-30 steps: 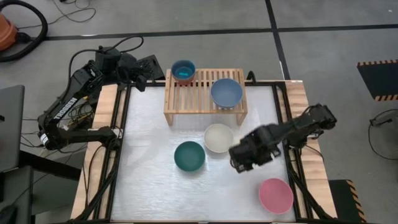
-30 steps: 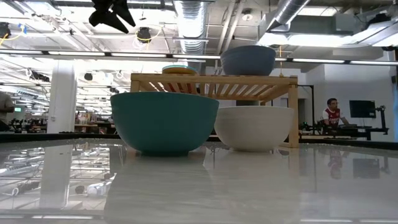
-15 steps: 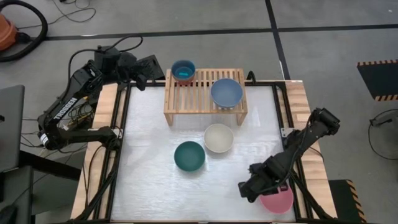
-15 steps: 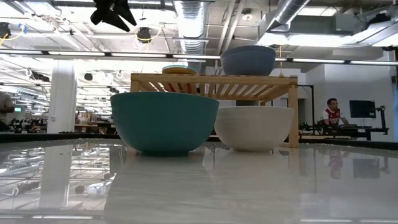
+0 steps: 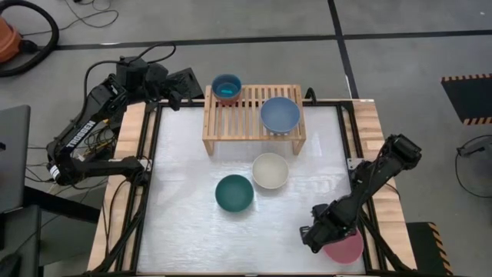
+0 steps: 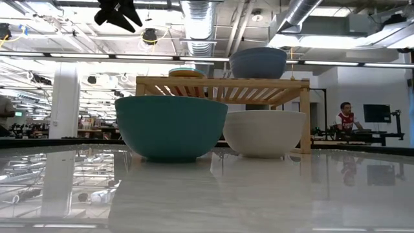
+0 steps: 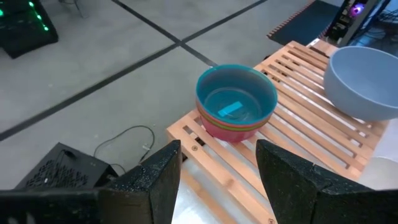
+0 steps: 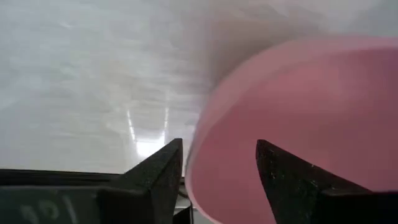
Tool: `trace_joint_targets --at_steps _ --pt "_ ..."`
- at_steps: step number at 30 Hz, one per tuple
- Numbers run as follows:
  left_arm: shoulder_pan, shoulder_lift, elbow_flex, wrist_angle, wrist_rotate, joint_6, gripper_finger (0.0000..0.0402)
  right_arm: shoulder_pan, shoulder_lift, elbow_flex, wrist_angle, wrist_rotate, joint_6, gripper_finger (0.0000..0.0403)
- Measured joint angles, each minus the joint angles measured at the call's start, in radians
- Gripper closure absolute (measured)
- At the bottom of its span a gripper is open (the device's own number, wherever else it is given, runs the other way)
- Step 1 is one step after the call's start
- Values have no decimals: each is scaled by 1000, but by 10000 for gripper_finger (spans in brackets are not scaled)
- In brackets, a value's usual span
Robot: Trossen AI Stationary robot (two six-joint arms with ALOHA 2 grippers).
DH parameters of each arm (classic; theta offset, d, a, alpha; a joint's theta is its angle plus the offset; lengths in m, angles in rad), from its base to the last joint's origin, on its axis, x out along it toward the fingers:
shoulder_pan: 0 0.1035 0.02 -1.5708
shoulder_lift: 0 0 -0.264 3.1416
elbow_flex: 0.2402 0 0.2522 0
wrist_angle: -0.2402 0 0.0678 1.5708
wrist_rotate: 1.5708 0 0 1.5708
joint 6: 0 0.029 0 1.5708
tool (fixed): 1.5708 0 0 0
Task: Place and stack bowls onto a shelf
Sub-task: Stack the pink bowl on top of the blue bowl on the shelf
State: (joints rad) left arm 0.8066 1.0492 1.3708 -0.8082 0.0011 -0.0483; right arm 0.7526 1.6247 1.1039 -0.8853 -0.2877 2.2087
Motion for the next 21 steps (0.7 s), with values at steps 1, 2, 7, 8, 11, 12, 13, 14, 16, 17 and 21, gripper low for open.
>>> trace_joint_targets --at_steps 1,2,7,8,11,12,13,14,16,17,21 --pt "0 0 0 0 -6 0 209 0 0 -6 11 0 -13 183" --pt "0 0 0 -1 -9 0 209 -1 0 -15 30 -1 -24 193" --pt "0 0 0 -2 -14 0 209 -2 0 -50 85 0 -41 266" --pt "0 0 0 -2 -14 0 209 -2 0 -51 85 0 -48 284" --pt "0 0 0 -2 -13 0 209 -10 0 -51 87 -8 -60 353" --pt "0 0 0 -2 -14 0 209 -15 0 -50 92 -14 -71 373" --pt "0 0 0 -2 -14 0 209 -21 -3 -52 93 -12 -74 375" --pt "0 0 0 -2 -13 0 209 -28 -8 -51 99 -11 -84 375" --pt "0 0 0 -2 -14 1 209 -53 -20 -51 105 -8 -105 375" --pt "0 0 0 -3 -15 3 209 -68 -29 -51 105 0 -128 375" --pt "0 0 0 -4 -15 2 209 -144 -80 -12 43 82 -283 375"
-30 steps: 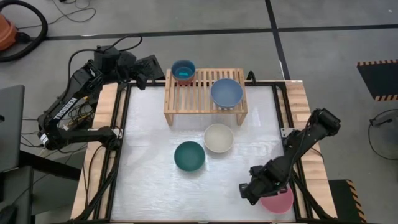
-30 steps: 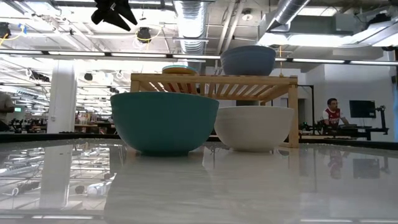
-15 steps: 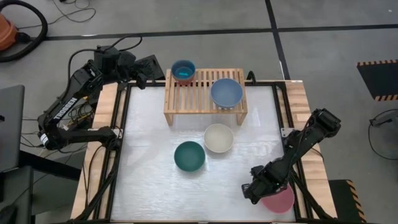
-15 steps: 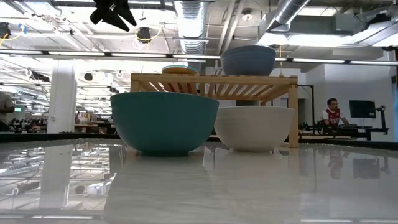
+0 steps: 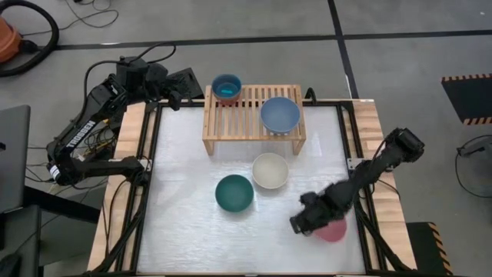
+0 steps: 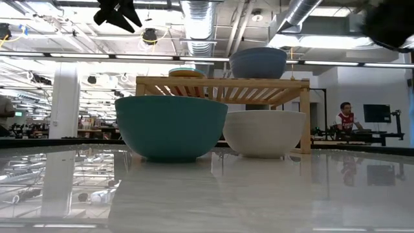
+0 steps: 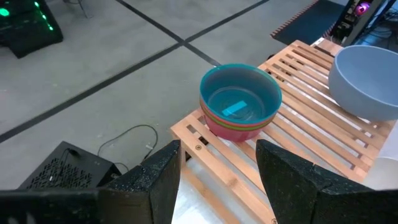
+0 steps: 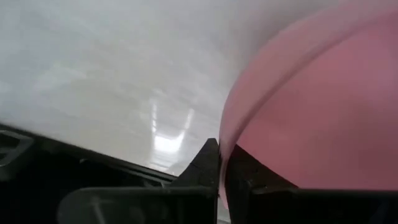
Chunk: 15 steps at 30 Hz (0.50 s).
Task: Place and stack bowls onto a shelf
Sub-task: Stack the pink bowl on top of the blue bowl on the shelf
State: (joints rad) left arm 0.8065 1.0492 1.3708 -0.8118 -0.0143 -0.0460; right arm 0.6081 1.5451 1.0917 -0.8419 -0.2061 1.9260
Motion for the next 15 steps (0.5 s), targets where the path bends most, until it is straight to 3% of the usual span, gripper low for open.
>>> trace_joint_targets --at_steps 8,15 --pt "0 0 0 -1 0 0 209 -246 -174 138 -181 155 -410 375" --pt "0 0 0 -6 -1 1 209 -498 -283 334 -198 234 -927 375"
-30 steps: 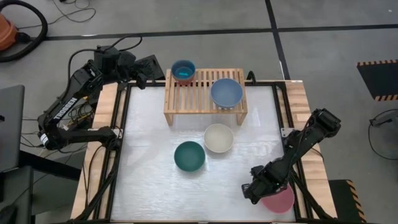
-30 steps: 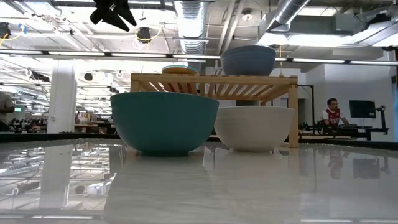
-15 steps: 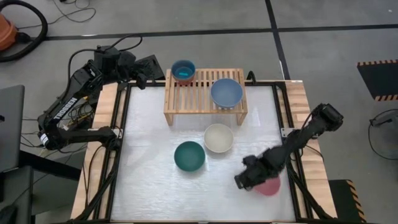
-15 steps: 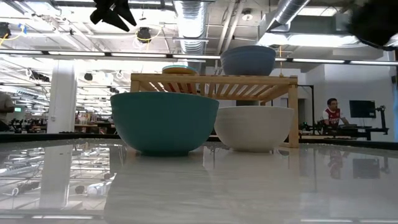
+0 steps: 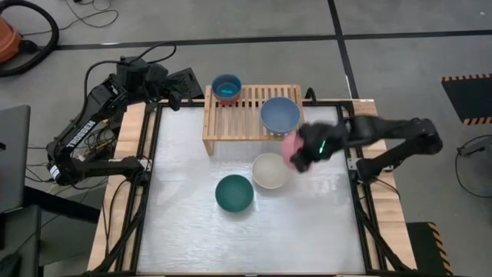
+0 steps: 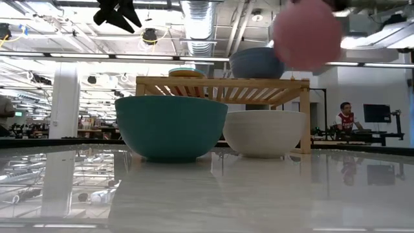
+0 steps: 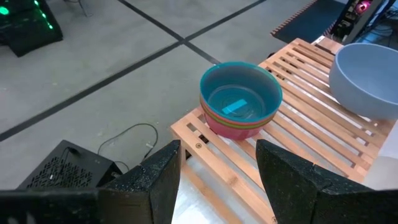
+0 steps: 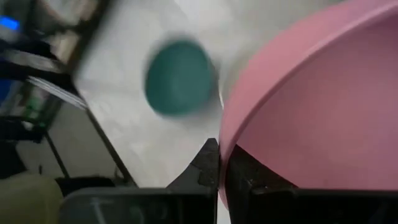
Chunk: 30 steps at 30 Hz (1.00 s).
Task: Place and stack bowls onto a shelf
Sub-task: Stack the pink bowl on top of the blue bowl on the shelf
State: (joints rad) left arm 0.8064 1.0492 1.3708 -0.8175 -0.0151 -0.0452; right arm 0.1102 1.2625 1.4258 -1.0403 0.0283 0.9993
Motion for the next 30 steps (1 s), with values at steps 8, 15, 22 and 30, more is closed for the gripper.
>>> trace_joint_targets --at_steps 8,15,22,30 --pt "0 0 0 -8 0 -1 209 -203 10 289 -81 -107 -379 375" --pt "0 0 0 -9 -22 -3 209 -292 103 491 -272 -52 -729 375" --pt "0 0 0 -9 -54 -3 209 -354 267 576 -296 -56 -1183 375" --pt "0 0 0 -13 -54 -3 209 -381 447 675 -526 -9 -1246 375"
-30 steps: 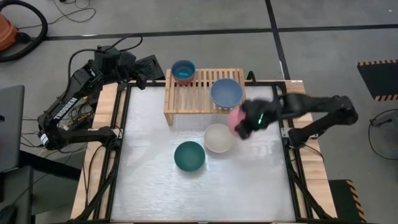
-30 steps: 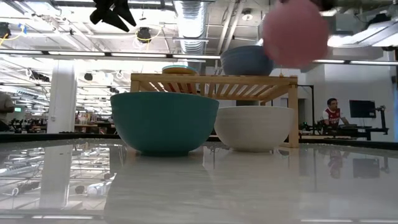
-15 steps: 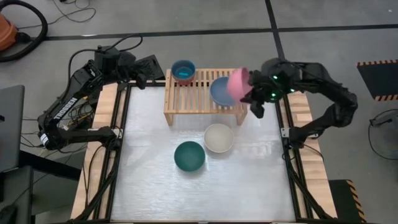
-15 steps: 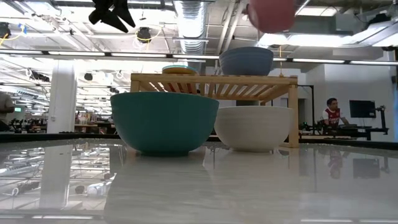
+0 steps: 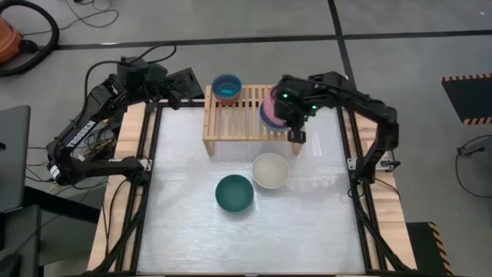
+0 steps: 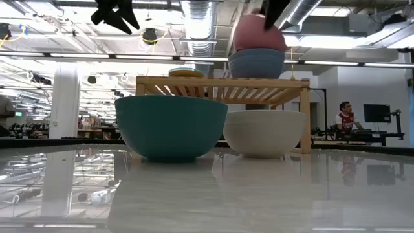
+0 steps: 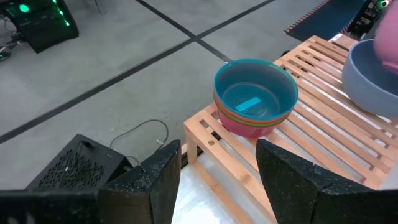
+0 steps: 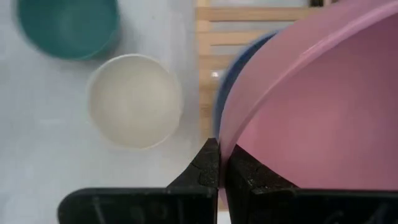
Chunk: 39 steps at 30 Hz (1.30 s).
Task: Place and stack bowls onto a shelf
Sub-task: Stack the pink bowl on top of the blue bowl on the shelf
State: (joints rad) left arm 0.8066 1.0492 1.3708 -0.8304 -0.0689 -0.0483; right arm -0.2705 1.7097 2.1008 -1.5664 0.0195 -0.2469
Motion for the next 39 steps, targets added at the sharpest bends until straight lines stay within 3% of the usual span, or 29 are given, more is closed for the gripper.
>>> trace_joint_targets --at_steps 5,23,39 --pt "0 0 0 -1 -1 0 209 14 13 31 -1 9 -95 375" --pt "0 0 0 -1 -6 -27 209 14 48 5 -5 53 -147 375" --pt "0 0 0 -1 -17 -46 209 13 78 4 -5 67 -111 375"
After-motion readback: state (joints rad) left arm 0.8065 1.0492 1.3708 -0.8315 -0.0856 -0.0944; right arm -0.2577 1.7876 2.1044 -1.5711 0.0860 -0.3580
